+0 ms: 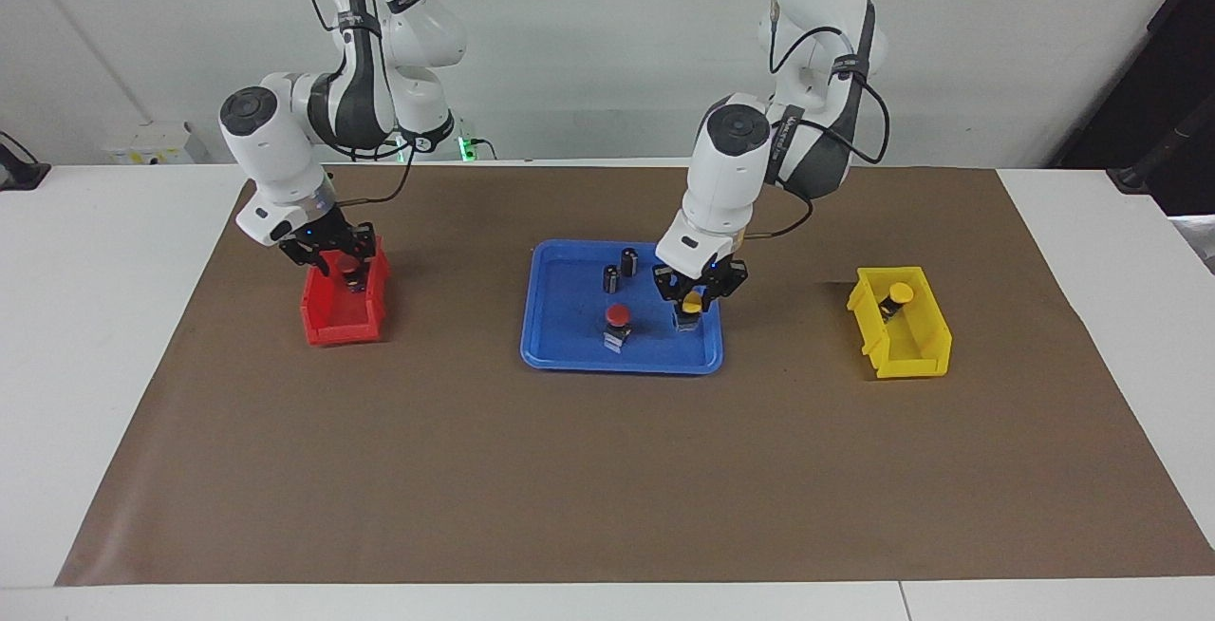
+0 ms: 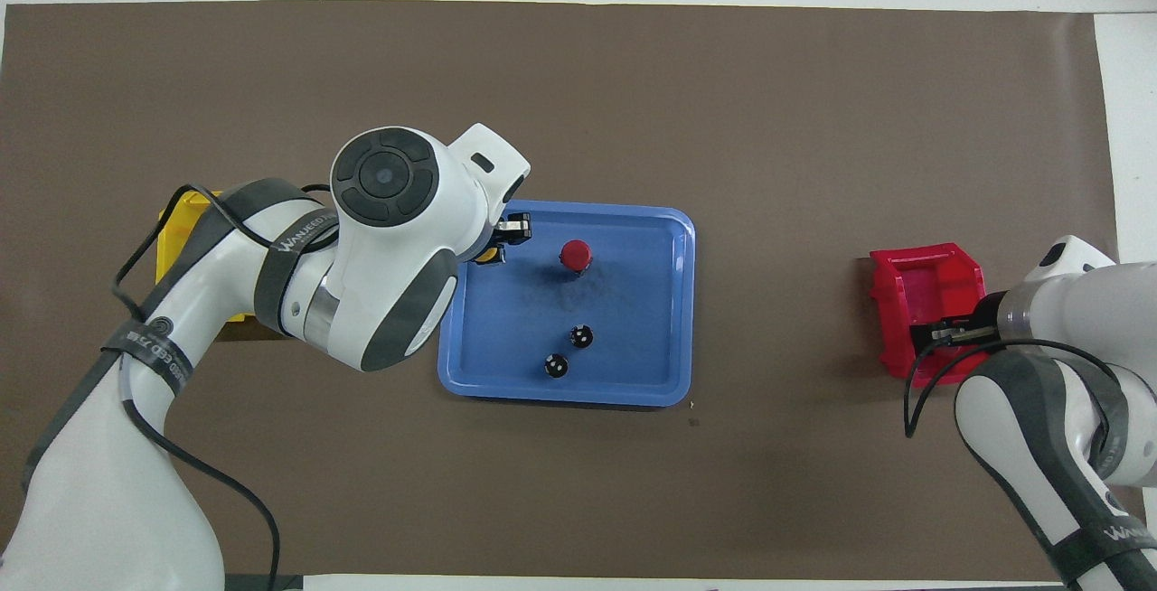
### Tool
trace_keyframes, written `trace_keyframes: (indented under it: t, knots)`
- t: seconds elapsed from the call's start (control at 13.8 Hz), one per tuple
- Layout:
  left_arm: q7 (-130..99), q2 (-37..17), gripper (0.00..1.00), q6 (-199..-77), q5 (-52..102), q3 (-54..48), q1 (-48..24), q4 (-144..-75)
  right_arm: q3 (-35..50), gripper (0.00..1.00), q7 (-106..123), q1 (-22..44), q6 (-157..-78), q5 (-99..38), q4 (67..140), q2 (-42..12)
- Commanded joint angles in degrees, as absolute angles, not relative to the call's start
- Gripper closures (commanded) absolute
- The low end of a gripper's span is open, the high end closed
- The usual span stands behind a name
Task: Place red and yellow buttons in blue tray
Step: 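Lower the yellow button into the tray and open the left gripper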
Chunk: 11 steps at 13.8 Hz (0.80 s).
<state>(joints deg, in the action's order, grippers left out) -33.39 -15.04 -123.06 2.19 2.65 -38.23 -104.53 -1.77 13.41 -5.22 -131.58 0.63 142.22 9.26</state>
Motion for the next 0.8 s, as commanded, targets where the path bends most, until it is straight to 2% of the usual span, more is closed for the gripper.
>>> trace_keyframes:
  t: [0.0, 0.07, 0.14, 0.22, 0.29, 0.36, 0.43, 0.58, 0.72]
  knots:
    - [-34.4, -16.3, 0.99, -126.2, 4.1, 3.6, -40.5, -104.9, -1.0, 0.32, 15.8, -6.6, -132.7, -0.4, 143.8, 10.3]
    - [-34.8, -17.5, 0.98, -126.9, 4.1, 3.8, -40.9, -104.8, -1.0, 0.33, 16.3, -6.6, -132.7, -0.4, 144.0, 10.4]
    - [-34.7, -18.2, 0.9, -127.4, 4.1, 3.6, -40.9, -104.8, -1.0, 0.34, 16.6, -6.9, -132.7, -0.4, 144.4, 10.7]
    - [-34.6, -18.2, 0.65, -127.4, 4.1, 3.6, -40.9, -104.8, -1.0, 0.34, 17.6, -7.7, -132.7, -0.4, 145.0, 10.9]
    - [-34.7, -18.3, 0.33, -127.1, 4.1, 3.8, -40.9, -104.4, -1.0, 0.37, 18.1, -7.8, -132.7, -0.4, 145.3, 11.1]
    - [-34.7, -18.3, 0.31, -126.7, 4.1, 3.8, -41.0, -104.1, -1.0, 0.43, 18.6, -8.3, -132.7, -0.4, 145.3, 11.2]
    - [-34.8, -18.2, 0.3, -126.4, 4.1, 3.8, -40.9, -103.5, -1.0, 0.55, 18.8, -8.4, -132.7, -0.4, 145.3, 11.2]
    - [-34.6, -16.3, 0.19, -120.8, 4.1, 3.9, -40.3, -101.6, -0.9, 0.75, 18.3, -8.2, -132.6, -0.4, 144.8, 10.9]
    - [-34.2, -14.1, 0.05, -113.0, 4.1, 4.6, -38.9, -98.3, -0.8, 0.78, 17.7, -7.5, -131.2, -0.4, 141.4, 9.7]
